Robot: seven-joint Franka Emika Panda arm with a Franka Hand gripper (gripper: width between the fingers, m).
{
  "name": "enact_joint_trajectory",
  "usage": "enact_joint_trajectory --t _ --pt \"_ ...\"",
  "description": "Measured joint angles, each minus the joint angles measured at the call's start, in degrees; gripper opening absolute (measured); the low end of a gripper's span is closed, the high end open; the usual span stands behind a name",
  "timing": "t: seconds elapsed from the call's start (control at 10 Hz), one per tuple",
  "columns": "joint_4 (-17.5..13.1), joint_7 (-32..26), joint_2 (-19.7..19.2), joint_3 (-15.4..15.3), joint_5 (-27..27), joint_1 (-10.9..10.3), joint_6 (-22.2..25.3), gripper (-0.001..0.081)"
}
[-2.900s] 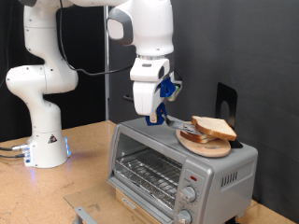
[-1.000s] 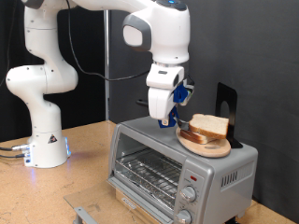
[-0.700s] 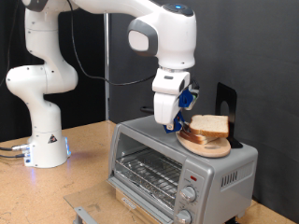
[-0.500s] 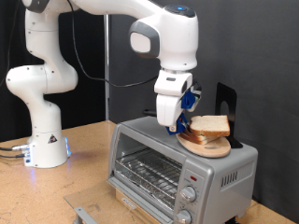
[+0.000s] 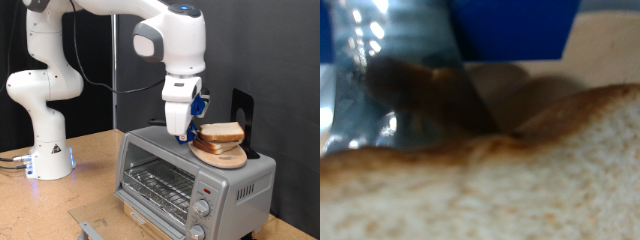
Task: Make a piece of toast with the oven
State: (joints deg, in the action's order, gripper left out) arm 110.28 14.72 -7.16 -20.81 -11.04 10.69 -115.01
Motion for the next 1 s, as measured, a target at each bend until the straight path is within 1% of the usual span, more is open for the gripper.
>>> enact_joint_trajectory --t 0.2,0.5,0.7,1.0 --pt "1.68 -3.68 3.15 0.58 -2.79 1.65 1.11 0.0491" --pt "3.54 -4.32 6.17 1.47 -2.86 2.81 3.40 0.0491" --pt "4.47 -4.32 6.95 2.13 -2.78 3.20 4.09 0.0491" --pt "5.21 -4.25 7.08 2.93 -2.43 3.63 4.11 0.0491"
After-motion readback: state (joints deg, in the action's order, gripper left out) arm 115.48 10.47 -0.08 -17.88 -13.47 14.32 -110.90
